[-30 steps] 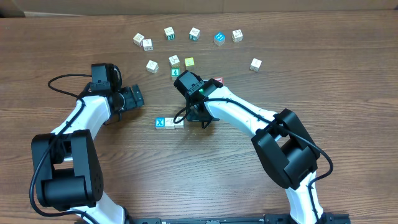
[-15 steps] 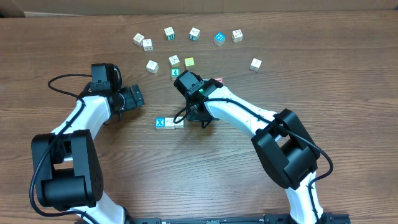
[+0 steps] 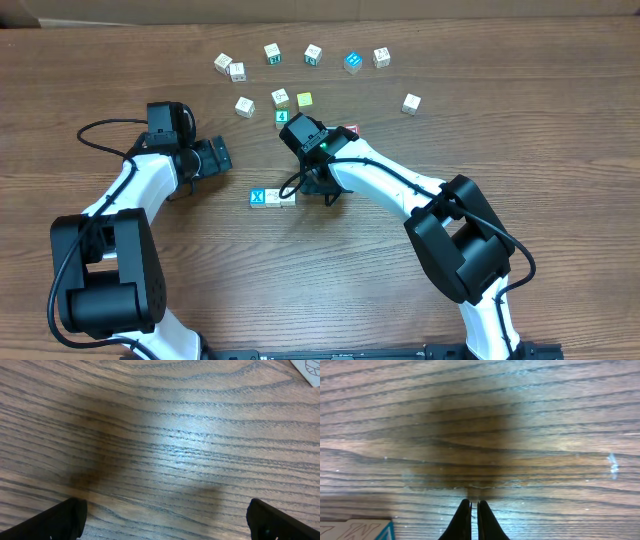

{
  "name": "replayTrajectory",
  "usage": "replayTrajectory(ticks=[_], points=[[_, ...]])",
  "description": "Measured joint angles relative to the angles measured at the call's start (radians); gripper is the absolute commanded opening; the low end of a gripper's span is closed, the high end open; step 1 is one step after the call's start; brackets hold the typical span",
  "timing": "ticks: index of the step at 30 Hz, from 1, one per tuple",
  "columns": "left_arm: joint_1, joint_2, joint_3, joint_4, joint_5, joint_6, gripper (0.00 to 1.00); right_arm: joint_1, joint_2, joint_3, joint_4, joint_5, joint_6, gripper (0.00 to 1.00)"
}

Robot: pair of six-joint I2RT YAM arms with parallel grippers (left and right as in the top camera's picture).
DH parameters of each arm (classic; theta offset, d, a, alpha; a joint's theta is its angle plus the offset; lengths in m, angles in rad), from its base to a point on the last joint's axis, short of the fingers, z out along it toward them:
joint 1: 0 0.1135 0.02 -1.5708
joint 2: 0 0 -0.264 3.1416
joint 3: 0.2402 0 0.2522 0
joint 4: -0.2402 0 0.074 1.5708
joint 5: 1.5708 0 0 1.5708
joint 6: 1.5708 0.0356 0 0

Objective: Form a horizontal line

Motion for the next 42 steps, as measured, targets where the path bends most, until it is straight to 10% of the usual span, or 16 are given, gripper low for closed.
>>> replayTrajectory(ticks=[25, 42], points=[[0.0, 0.0, 0.0, 0.0, 0.0, 0.0, 0.99, 0.0, -0.007, 0.034, -0.074, 0.032, -0.064, 0.04], [0.0, 0.0, 0.0, 0.0, 0.0, 0.0, 1.0, -0.005, -0.016, 0.736, -0.497, -0.015, -0.19, 0.03]])
